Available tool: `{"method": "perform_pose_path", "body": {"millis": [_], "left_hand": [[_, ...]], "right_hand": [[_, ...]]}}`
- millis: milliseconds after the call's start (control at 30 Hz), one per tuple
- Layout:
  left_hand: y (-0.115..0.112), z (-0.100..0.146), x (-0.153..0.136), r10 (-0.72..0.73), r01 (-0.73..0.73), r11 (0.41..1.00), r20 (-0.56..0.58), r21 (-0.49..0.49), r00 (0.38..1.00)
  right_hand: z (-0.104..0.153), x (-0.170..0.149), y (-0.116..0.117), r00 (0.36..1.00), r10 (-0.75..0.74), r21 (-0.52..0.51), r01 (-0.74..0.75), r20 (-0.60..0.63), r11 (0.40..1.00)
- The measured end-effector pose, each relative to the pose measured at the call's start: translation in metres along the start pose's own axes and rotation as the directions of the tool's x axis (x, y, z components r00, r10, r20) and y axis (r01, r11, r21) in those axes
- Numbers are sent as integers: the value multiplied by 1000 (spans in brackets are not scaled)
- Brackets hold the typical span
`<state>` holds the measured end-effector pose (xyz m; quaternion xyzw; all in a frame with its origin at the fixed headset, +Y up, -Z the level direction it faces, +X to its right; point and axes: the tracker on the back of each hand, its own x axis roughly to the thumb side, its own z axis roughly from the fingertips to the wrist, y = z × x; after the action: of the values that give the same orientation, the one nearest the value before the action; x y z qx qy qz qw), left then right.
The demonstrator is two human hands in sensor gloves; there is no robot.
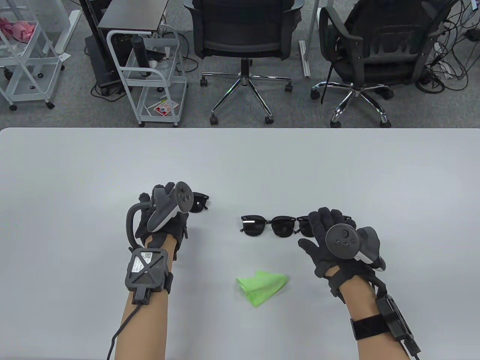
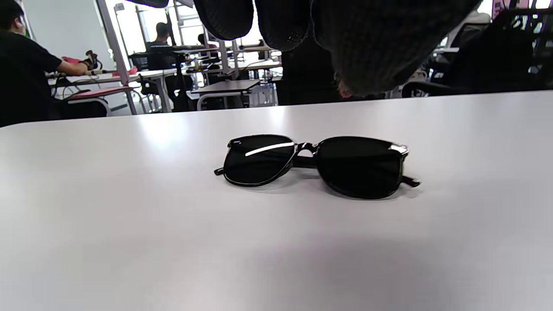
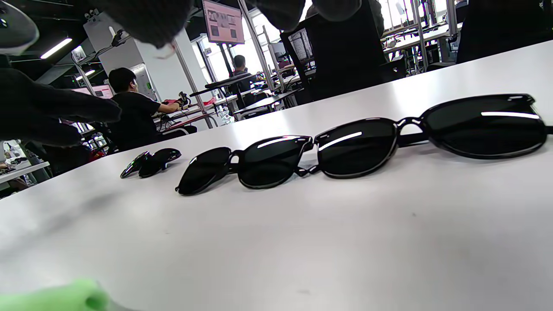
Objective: Dust sunglasses
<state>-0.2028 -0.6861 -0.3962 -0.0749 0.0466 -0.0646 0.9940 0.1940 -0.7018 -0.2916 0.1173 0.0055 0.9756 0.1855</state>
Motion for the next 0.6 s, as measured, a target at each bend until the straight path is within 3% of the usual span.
{"method": "perform_pose_path", "body": {"millis": [267, 600], "left_hand": [[-38, -48, 1, -115, 117, 990, 31, -75, 993], [-54, -66, 5, -98, 99, 993, 12, -68, 995]], "right_hand": [[-1, 4, 0, 1000, 12, -6, -12, -1, 1000], [0, -3, -1, 1000, -14, -2, 14, -15, 1000]]}}
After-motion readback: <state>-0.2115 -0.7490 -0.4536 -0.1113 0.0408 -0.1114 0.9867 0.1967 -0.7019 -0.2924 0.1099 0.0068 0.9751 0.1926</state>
